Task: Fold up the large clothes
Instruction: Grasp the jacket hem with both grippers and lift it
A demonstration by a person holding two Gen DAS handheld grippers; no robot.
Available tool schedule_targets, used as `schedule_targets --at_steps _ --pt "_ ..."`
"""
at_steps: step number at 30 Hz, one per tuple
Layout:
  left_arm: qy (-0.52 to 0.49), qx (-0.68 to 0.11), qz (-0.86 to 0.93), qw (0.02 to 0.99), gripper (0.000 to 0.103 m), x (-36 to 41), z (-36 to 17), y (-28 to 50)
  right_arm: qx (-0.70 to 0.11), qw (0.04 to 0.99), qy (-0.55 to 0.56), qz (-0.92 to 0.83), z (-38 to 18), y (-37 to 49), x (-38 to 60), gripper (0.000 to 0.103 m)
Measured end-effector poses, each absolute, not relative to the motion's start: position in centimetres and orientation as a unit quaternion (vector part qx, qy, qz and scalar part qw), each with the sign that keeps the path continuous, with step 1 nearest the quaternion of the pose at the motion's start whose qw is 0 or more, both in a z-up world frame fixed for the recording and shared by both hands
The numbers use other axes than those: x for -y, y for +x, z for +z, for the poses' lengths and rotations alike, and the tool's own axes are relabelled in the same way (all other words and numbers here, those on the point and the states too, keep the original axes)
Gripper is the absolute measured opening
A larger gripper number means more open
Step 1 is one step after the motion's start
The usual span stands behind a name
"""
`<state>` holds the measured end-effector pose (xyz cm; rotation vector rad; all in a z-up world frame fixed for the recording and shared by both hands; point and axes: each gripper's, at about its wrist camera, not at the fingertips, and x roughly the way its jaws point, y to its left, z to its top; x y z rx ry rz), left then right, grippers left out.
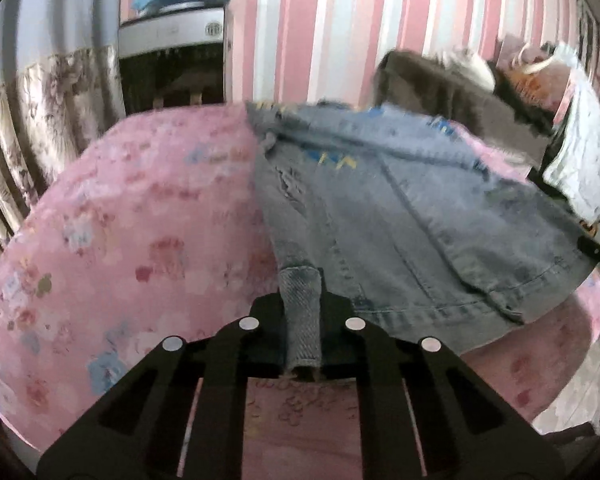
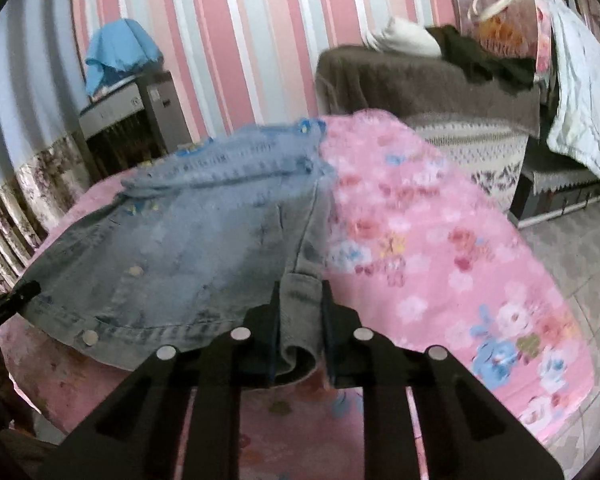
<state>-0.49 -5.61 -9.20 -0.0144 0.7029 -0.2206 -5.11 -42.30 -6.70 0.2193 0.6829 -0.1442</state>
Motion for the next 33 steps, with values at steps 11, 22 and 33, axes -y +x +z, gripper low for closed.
schedule_targets --at_steps 11,22,33 --pt "-0.021 -0.328 -0.114 0.937 0.009 5.1 -6.1 -1.0 -0.308 0.942 0.112 -0.065 -4.0 -5.5 43.3 0.016" --pt "-0.013 -0.285 -0.122 0.951 0.010 5.8 -2.5 5.5 -0.259 0.958 0.111 -0.055 -0.5 1.6 44.3 0.016" --pt "0.013 -0.257 -0.106 0.960 0.011 8.5 0.2 18.2 -0.243 0.964 0.088 -0.061 1.8 13.7 46.0 0.016"
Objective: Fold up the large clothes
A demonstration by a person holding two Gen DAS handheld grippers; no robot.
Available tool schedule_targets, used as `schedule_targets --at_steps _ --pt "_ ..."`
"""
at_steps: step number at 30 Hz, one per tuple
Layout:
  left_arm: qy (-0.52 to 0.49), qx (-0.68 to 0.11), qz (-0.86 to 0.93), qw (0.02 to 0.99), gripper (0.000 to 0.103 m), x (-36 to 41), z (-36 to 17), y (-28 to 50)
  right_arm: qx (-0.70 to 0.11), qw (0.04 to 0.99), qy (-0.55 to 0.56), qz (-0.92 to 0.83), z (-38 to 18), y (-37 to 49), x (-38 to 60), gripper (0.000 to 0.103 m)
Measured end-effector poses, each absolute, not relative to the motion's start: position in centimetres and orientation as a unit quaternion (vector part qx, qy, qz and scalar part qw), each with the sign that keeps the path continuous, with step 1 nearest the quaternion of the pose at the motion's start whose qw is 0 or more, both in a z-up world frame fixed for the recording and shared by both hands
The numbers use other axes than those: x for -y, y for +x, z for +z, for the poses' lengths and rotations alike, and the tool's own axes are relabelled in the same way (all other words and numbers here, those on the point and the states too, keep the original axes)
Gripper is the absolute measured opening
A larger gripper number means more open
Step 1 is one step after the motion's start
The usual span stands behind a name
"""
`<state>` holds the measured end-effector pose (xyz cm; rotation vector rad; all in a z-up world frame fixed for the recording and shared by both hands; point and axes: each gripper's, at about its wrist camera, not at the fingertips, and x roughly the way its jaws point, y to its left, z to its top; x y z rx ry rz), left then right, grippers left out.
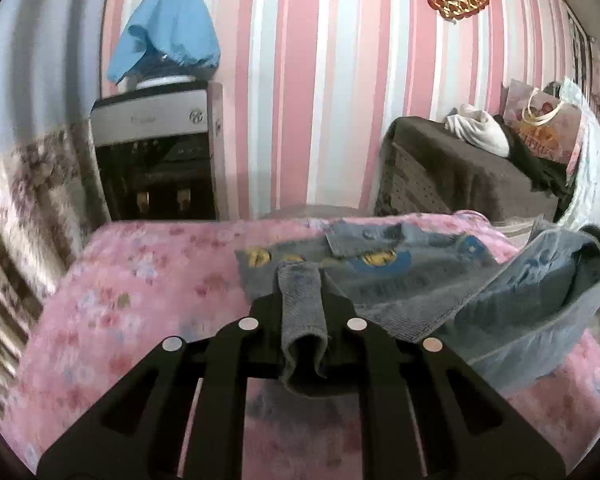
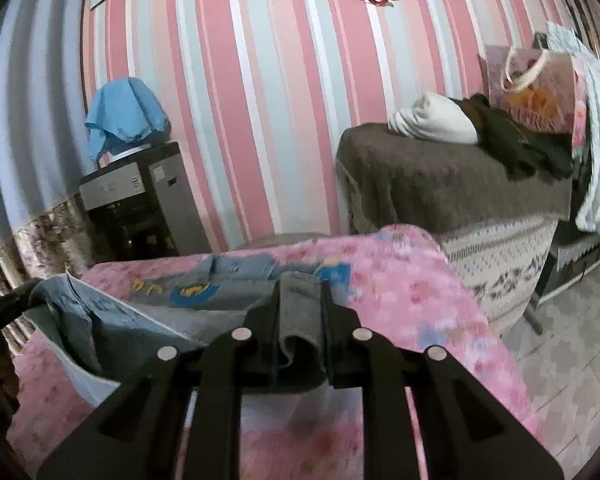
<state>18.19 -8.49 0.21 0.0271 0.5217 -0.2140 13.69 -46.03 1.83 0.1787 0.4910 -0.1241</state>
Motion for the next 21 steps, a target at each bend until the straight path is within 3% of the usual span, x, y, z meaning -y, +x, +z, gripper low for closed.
schedule_targets --at_steps 10,18,21 --pt "0.029 -0.253 -0.083 0.963 0.011 10.7 0.5 28.1 -0.262 0.958 0.081 -0.081 0.8 25.4 47.7 0.017" --pt "0.047 -0.290 -0.054 0.954 0.015 11.2 -2.6 37.4 -0.315 0.942 0.067 -0.097 -2.4 34.3 48.0 0.017" --pt "0.047 -0.329 -0.053 0.942 0.019 11.3 -4.9 40.7 -0.344 0.929 0.066 -0.118 -4.4 36.8 48.4 0.027"
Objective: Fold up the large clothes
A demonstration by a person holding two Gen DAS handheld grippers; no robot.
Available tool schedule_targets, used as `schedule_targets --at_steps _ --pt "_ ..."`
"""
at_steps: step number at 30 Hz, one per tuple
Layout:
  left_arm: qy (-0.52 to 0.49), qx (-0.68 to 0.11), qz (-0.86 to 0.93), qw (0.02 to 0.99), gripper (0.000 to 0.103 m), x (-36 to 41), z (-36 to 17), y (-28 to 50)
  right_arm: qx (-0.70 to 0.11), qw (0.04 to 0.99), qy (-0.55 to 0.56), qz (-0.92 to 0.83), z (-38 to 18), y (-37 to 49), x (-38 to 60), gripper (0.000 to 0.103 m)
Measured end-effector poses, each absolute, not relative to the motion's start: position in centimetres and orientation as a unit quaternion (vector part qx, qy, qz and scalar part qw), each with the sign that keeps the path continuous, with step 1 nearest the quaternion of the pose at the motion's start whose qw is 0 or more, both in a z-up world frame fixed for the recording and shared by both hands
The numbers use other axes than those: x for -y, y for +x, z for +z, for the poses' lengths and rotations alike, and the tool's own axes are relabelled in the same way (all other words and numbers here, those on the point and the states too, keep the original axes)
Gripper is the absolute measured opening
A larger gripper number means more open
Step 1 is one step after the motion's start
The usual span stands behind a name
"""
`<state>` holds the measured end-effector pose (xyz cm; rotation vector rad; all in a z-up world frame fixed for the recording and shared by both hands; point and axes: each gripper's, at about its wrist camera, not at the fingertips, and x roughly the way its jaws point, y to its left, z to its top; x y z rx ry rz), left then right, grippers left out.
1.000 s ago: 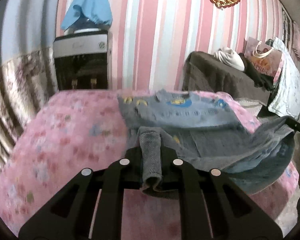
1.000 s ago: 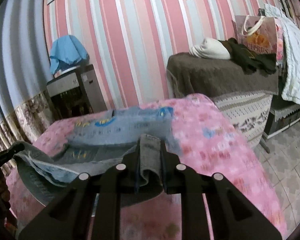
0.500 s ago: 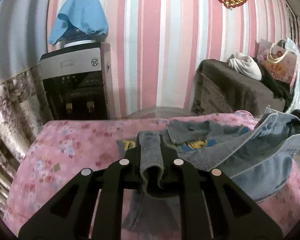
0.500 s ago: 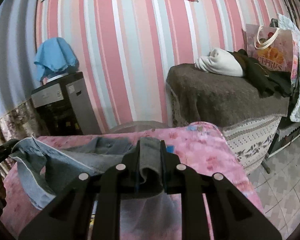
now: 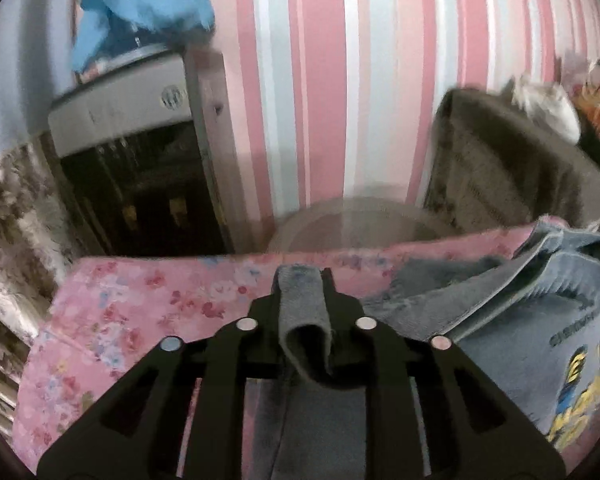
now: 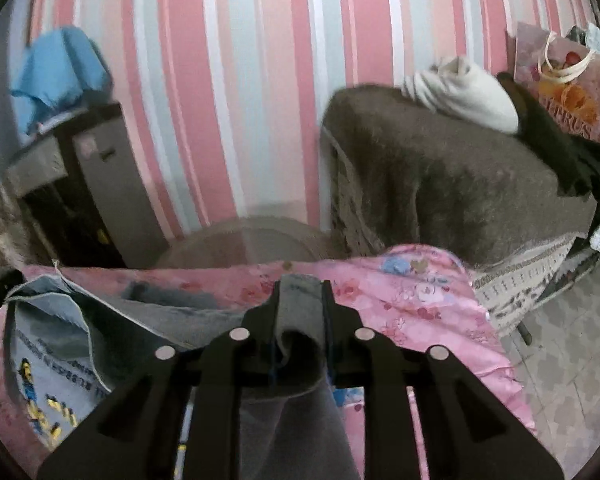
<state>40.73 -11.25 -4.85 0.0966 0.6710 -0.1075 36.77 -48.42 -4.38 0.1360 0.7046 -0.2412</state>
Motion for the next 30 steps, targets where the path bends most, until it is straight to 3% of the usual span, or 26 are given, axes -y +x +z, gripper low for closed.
schedule_targets --at_steps 1,2,3,4,5,6,10,20,26,28,29,30 --pt "0.044 -0.343 -0.052 0.937 0.022 11.2 -5.5 41.4 -0.350 0.926 0.069 -0.122 -4.8 37.1 48.7 0.032" --pt "0.044 -0.363 -0.053 0.929 0.024 11.2 -6.3 42.2 -0.356 0.923 0.073 -0.126 -5.0 37.3 49.0 0.052" --pt "0.047 -0.371 -0.058 0.925 0.036 11.2 -6.7 42.3 -0.349 0.924 0.083 -0.130 -4.9 37.0 49.5 0.070" --pt "0.054 -0.373 -0.056 0.924 0.076 11.2 -6.8 42.3 -0.339 0.927 0.088 -0.132 -4.6 36.6 49.8 0.072" --pt "0.060 -0.367 -0.050 0.927 0.092 11.1 -6.7 42.0 -0.331 0.930 0.089 -0.136 -4.4 36.3 50.0 0.073" --pt "0.054 -0.346 -0.042 0.936 0.100 10.4 -6.1 41.5 -0.331 0.929 0.087 -0.143 -4.1 35.9 50.4 0.073" --pt "0.004 -0.347 -0.059 0.936 0.100 7.9 -4.6 40.9 -0.335 0.929 0.086 -0.130 -3.7 34.7 50.7 0.073" --pt "0.126 -0.357 -0.095 0.921 0.100 12.8 -7.1 38.2 -0.409 0.908 -0.001 -0.084 -6.8 36.6 46.1 0.073" --pt "0.148 -0.404 -0.084 0.899 0.098 14.5 -10.0 41.4 -0.464 0.880 0.013 -0.096 -10.0 39.9 46.5 0.073" --pt "0.151 -0.421 -0.088 0.890 0.087 14.7 -11.0 42.3 -0.476 0.875 0.014 -0.089 -10.9 40.6 46.5 0.068" --pt "0.151 -0.430 -0.089 0.886 0.082 14.7 -11.6 42.7 -0.483 0.872 0.016 -0.082 -11.4 40.9 46.5 0.054" --pt "0.146 -0.446 -0.094 0.878 0.069 14.7 -12.6 43.1 -0.491 0.867 0.018 -0.083 -11.9 41.1 46.6 0.042"
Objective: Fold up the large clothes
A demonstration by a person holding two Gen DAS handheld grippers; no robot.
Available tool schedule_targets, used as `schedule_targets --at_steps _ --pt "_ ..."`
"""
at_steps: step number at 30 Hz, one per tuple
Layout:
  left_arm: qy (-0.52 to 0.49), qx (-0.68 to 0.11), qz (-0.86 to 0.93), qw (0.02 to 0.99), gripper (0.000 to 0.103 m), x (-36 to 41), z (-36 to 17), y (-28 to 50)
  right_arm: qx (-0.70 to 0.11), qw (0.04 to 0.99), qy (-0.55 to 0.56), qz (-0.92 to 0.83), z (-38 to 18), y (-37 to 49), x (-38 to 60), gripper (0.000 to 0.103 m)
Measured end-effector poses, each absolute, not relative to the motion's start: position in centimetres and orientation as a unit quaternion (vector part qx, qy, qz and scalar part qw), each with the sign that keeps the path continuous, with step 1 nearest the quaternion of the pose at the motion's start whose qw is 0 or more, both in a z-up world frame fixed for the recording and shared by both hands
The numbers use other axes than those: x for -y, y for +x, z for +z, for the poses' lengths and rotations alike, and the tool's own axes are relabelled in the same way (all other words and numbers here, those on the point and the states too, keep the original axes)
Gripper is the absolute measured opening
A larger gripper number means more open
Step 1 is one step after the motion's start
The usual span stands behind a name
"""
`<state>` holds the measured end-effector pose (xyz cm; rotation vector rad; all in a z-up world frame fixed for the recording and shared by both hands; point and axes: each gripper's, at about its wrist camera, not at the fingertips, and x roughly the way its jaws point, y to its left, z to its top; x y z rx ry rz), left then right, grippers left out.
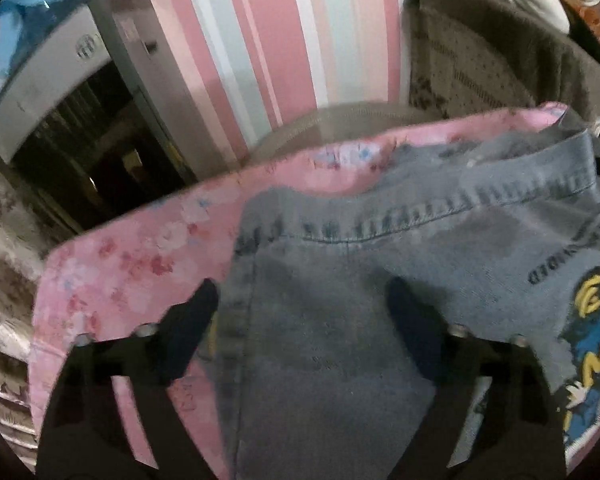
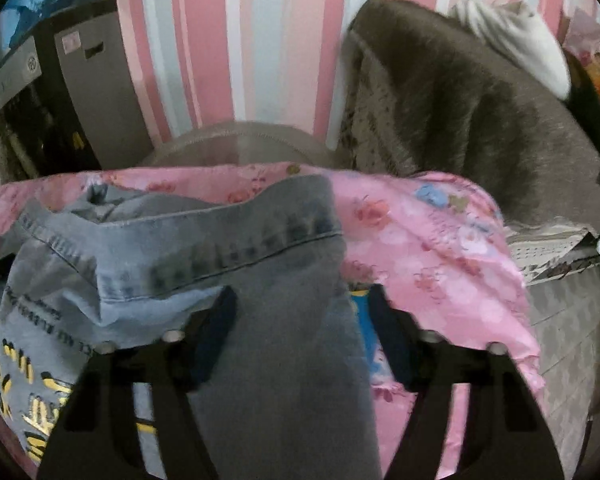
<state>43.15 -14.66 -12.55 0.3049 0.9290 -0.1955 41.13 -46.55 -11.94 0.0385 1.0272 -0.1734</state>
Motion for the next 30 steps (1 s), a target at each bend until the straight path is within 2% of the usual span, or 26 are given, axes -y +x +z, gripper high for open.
schedule_targets --at_steps 1,2,3,4,5,6,7,10,14,18,20,21,22,23,24,28,30 --pt "0.145 -0.450 -0.093 0.876 0.061 14.6 -13.1 43.4 -0.490 0.867 0.018 -0.088 -12.2 41.2 46.6 0.034" --pt "0.142 -0.449 -0.091 0.877 0.054 14.5 -13.5 43.4 -0.487 0.868 0.019 -0.090 -12.3 41.2 46.6 0.016" --pt "0.135 -0.445 -0.087 0.881 0.038 14.2 -13.6 43.5 -0.481 0.872 0.028 -0.089 -12.2 41.2 46.8 0.013" --pt "0.129 -0.443 -0.083 0.883 0.028 14.0 -13.6 43.5 -0.473 0.876 0.033 -0.090 -12.0 41.0 46.9 0.012" --pt "0.121 -0.438 -0.082 0.887 0.024 13.7 -13.5 43.5 -0.461 0.882 0.037 -0.093 -11.6 40.8 47.0 0.010" --pt "0.113 -0.426 -0.075 0.894 0.011 13.3 -13.0 43.3 -0.448 0.888 0.041 -0.096 -11.1 40.4 47.1 0.009" --pt "0.106 -0.413 -0.068 0.902 0.003 13.0 -12.4 43.1 -0.438 0.893 0.046 -0.097 -10.7 40.3 47.2 0.009" --pt "0.086 -0.377 -0.055 0.920 0.002 12.1 -10.9 42.7 -0.395 0.911 0.070 -0.101 -9.0 39.4 47.8 0.008" --pt "0.065 -0.339 -0.032 0.938 0.002 11.6 -9.6 42.3 -0.384 0.911 0.066 -0.133 -9.0 40.0 48.3 0.007" --pt "0.080 -0.393 -0.018 0.916 0.013 12.2 -11.7 44.5 -0.442 0.882 0.083 -0.140 -12.3 41.7 49.6 0.007" --pt "0.086 -0.411 -0.006 0.907 0.032 12.0 -12.3 45.1 -0.450 0.878 0.075 -0.143 -13.0 41.7 49.5 0.009" --pt "0.090 -0.415 0.002 0.905 0.054 12.0 -12.4 45.2 -0.451 0.877 0.072 -0.150 -13.2 41.5 49.6 0.017" --pt "0.092 -0.416 0.002 0.905 0.064 11.8 -12.3 45.2 -0.451 0.876 0.070 -0.156 -13.1 41.4 49.8 0.024" --pt "0.095 -0.413 0.005 0.906 0.069 11.7 -12.1 45.2 -0.449 0.876 0.068 -0.162 -12.9 41.1 50.0 0.037" --pt "0.095 -0.405 0.005 0.910 0.077 11.3 -11.7 44.7 -0.445 0.877 0.068 -0.167 -12.3 40.6 50.3 0.044" --pt "0.071 -0.377 -0.028 0.923 0.088 8.7 -9.3 41.4 -0.425 0.891 0.074 -0.141 -9.6 36.7 50.8 0.047" --pt "0.042 -0.369 -0.038 0.928 0.095 6.8 -8.3 39.2 -0.415 0.897 0.082 -0.129 -8.7 33.7 50.7 0.057"
